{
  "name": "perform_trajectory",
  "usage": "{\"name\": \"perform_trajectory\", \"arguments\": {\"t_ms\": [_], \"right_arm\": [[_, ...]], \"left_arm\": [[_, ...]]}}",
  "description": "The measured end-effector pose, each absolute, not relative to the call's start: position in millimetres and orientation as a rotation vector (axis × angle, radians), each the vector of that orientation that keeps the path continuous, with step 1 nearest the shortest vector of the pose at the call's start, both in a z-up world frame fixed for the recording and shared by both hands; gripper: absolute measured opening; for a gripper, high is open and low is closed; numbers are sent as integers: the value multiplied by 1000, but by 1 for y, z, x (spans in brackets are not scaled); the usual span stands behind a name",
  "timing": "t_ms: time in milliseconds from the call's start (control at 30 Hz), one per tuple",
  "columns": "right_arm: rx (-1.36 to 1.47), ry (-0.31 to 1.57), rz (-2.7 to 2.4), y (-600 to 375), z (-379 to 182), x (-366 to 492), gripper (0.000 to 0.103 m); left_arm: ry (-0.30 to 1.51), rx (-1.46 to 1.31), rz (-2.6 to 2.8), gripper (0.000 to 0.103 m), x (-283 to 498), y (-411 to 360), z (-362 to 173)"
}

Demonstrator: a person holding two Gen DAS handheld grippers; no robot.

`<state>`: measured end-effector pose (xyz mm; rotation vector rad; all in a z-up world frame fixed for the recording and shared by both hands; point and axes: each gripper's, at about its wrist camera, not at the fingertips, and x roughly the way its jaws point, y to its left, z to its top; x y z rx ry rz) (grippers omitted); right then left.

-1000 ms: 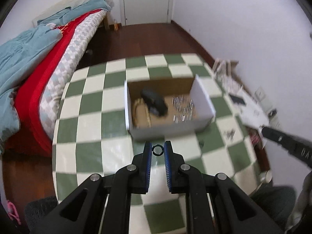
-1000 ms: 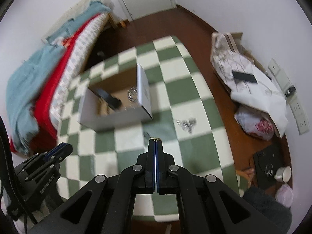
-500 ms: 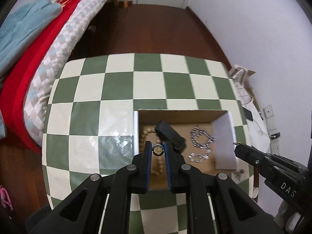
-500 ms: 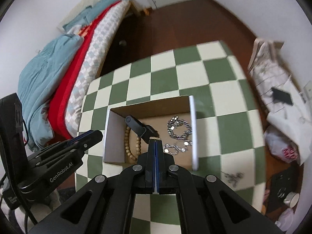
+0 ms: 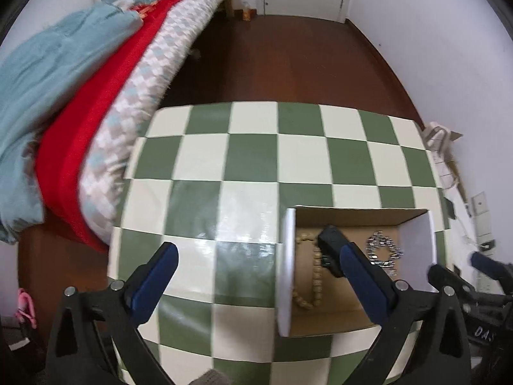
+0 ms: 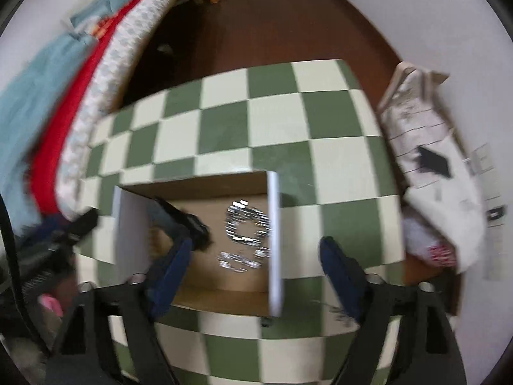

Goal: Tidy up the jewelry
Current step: 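Open both tools to drop the black ring and silver piece into the box, then withdraw both tools from the box toward the remaining small pieces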

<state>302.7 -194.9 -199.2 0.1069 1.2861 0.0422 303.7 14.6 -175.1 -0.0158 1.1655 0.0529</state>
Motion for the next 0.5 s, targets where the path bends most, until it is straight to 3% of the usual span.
{"name": "perform_trajectory", "arguments": {"t_ms": [500], "right_arm": [[16, 1134, -28, -173, -146, 231, 102]], "left_arm": [[1027, 23, 92, 103, 236, 20, -126]]}}
